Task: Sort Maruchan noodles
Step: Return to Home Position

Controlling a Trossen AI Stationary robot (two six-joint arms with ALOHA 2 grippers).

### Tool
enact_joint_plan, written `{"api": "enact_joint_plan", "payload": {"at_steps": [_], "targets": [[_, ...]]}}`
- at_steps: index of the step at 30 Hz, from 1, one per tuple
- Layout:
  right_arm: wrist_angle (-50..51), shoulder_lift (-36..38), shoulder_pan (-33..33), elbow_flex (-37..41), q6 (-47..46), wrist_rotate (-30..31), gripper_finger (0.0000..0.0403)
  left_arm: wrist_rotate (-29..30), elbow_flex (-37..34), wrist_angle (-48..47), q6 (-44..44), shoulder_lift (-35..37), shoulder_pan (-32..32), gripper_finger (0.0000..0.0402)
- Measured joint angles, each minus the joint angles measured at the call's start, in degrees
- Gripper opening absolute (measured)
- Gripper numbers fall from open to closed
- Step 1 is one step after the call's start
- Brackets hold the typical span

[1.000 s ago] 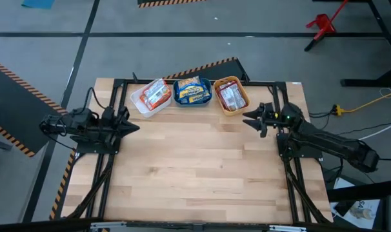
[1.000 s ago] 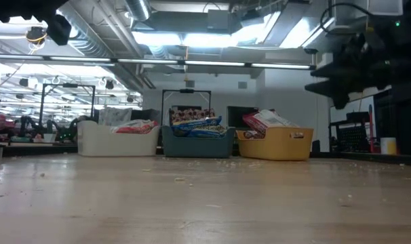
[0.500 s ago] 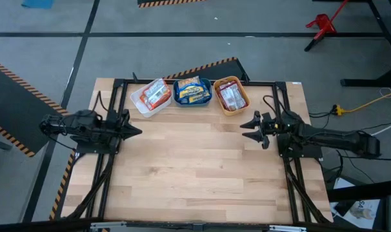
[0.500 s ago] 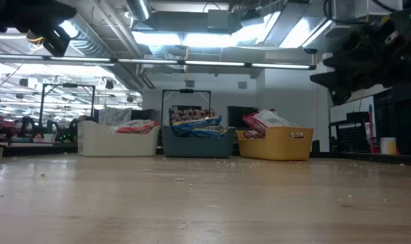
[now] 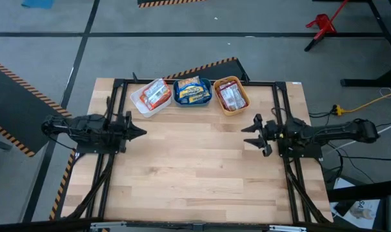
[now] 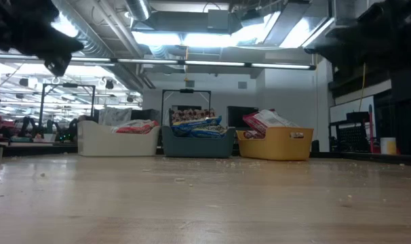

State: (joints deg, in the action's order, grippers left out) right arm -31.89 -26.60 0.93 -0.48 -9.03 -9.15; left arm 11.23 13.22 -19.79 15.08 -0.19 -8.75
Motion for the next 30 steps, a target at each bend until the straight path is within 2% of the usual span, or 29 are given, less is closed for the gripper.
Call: {"api": "enact_joint_plan", "payload": {"at_steps": [4, 8, 10, 12, 14, 22, 26, 30], "targets": [[1.62, 2.58, 2.09, -5.21, -0.69, 1.31, 0.0195, -0.4, -0.57, -0.2, 2.06, 0.02, -0.02, 0.0], [23.04, 6.68, 4.61, -15.72, -0.08, -4.69, 0.0195, -1.66, 0.82, -0.35, 1.66, 0.02, 0.0, 0.0], [35.62, 8.48, 5.5, -20.88, 0.99, -3.66, 0.0195, -1.65, 1.61, -0.21, 0.62, 0.02, 0.0, 0.0], [42.48, 10.38, 5.94, -23.15, 2.12, 0.14, 0.0195, -1.38, 2.0, -0.15, -1.2, 0.02, -0.01, 0.0], [44.51, 12.7, 5.9, -22.75, 2.68, 2.61, 0.0195, -0.48, 2.16, -0.26, -2.02, 0.02, -0.02, 0.0], [47.12, 26.6, 5.86, -13.83, 3.74, 1.57, 0.0195, -2.43, 2.18, -1.9, -0.27, 0.02, 0.0, 0.0], [46.25, 25.3, 5.86, -10.19, 6.47, 2.26, 0.0195, -0.14, 1.53, -2.34, -0.35, 0.04, -0.02, 0.0], [43.48, 25.2, 5.86, -4.36, 7.49, 0.96, 0.0195, 5.91, -2.35, -0.42, -0.4, 0.02, -0.02, 0.0]]}}
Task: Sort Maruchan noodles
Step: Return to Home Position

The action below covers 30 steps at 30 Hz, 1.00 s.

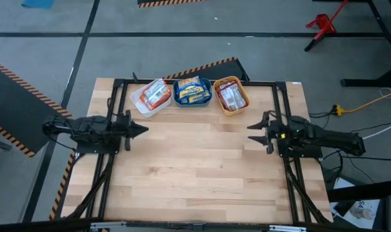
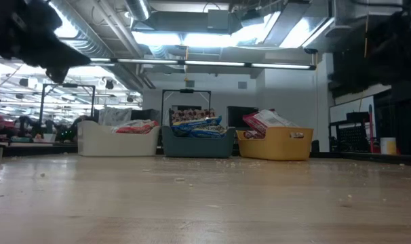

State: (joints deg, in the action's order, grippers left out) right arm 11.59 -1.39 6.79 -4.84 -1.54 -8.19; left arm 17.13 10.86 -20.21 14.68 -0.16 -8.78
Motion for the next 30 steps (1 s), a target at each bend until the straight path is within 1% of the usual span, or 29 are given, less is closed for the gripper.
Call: {"api": "enact_joint_plan", "payload": {"at_steps": [1, 4, 7, 11, 13, 16, 20, 24, 25, 30], "targets": [[-3.12, 0.0, 0.0, 0.87, 0.35, -0.49, 0.0195, 1.25, -1.26, 1.5, 0.09, 0.0, 0.0, 0.0], [-6.21, -0.87, 0.0, 0.92, 2.46, -0.36, 0.0195, 3.05, -4.01, 2.94, 2.53, -0.02, 0.02, 0.0], [-5.34, -0.61, 0.0, 1.03, 4.7, 2.23, 0.0195, 4.31, -5.08, 3.11, 6.11, -0.02, 0.02, 0.0], [-4.02, -0.74, 0.0, 1.01, 4.76, 3.49, 0.0195, 4.82, -4.71, 4.12, 6.25, 0.01, 0.02, 0.0], [-5.19, -0.73, 0.0, 1.01, 4.89, 2.41, 0.0195, 5.18, -5.49, 7.27, 5.5, 0.0, 0.02, 0.0], [-8.0, -0.67, 0.0, 0.99, 8.14, -0.58, 0.0195, 6.88, -6.24, 9.56, 3.27, 0.0, 0.02, 0.0], [-8.13, -0.7, 0.0, 2.19, 7.67, -0.98, 0.0195, 8.73, -6.24, 10.08, 1.78, 0.0, 0.02, 0.0], [-14.51, -0.84, 0.0, 4.15, 6.37, -4.45, 0.0195, 8.76, -6.26, 10.26, 1.7, 0.0, 0.0, 0.0], [-14.85, -0.58, 0.02, 4.33, 6.33, -4.91, 0.0195, 8.79, -6.28, 10.26, 1.68, 0.0, 0.01, 0.0], [-14.6, 0.15, 0.0, 4.31, 6.05, -4.35, 0.0195, 9.34, -6.3, 9.81, 1.27, 0.0, 0.02, 0.0]]}}
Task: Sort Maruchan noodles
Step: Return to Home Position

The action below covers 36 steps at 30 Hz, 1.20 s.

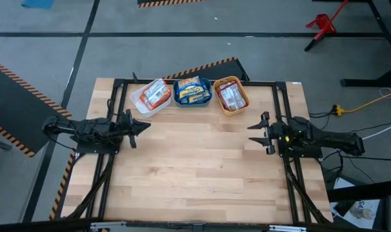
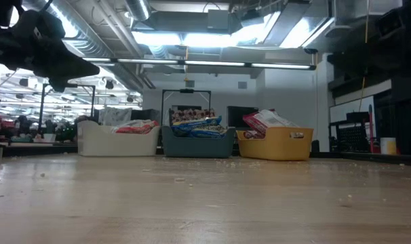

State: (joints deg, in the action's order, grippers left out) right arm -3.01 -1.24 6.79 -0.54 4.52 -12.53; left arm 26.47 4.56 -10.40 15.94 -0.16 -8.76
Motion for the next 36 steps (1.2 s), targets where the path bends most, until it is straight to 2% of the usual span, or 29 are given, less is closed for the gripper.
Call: {"api": "enact_joint_plan", "payload": {"at_steps": [23, 30, 32, 35, 36], "targets": [[0.04, -0.13, 0.0, 0.0, 0.3, 0.04, 0.0195, 2.25, 0.04, -0.52, -0.34, 0.0, 0.0, 0.0], [0.04, -0.13, 0.0, 0.0, 0.3, 0.04, 0.0195, 5.64, -0.05, 1.36, -5.34, -0.02, 0.0, 0.0], [0.04, -0.13, 0.0, 0.0, 0.3, 0.04, 0.0195, 4.32, -0.06, 5.41, -6.22, -0.01, 0.0, 0.0], [0.05, -0.13, 0.0, 0.0, 0.3, 0.04, 0.0195, -4.52, 0.0, 7.69, -8.93, 0.0, 0.0, 0.0], [0.07, -0.13, 0.0, 0.0, 0.3, 0.04, 0.0195, -5.78, -0.02, 7.27, -9.09, -0.02, -0.07, 0.0]]}}
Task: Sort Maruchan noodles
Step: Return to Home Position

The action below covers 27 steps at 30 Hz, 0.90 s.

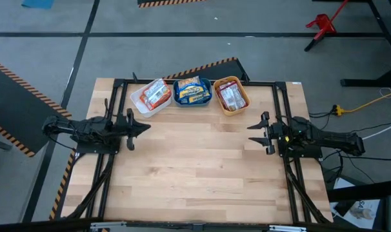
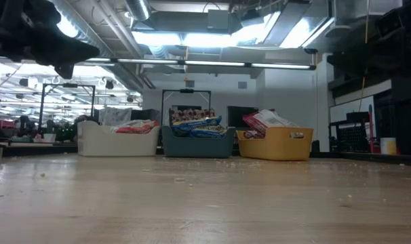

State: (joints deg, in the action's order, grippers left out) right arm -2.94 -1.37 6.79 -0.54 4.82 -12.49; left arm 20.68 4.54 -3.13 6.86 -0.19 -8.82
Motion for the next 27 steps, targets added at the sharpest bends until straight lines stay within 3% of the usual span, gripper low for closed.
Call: {"api": "enact_joint_plan", "payload": {"at_steps": [8, 27], "targets": [[0.0, 0.0, 0.0, 0.0, 0.0, 0.0, 0.0195, -1.57, -3.95, 6.41, -0.88, 0.01, 0.07, 0.0], [0.0, 0.01, 0.0, 0.0, 0.0, 0.01, 0.0195, -2.2, -4.07, 6.44, -2.96, -0.15, 0.22, 0.0]]}}
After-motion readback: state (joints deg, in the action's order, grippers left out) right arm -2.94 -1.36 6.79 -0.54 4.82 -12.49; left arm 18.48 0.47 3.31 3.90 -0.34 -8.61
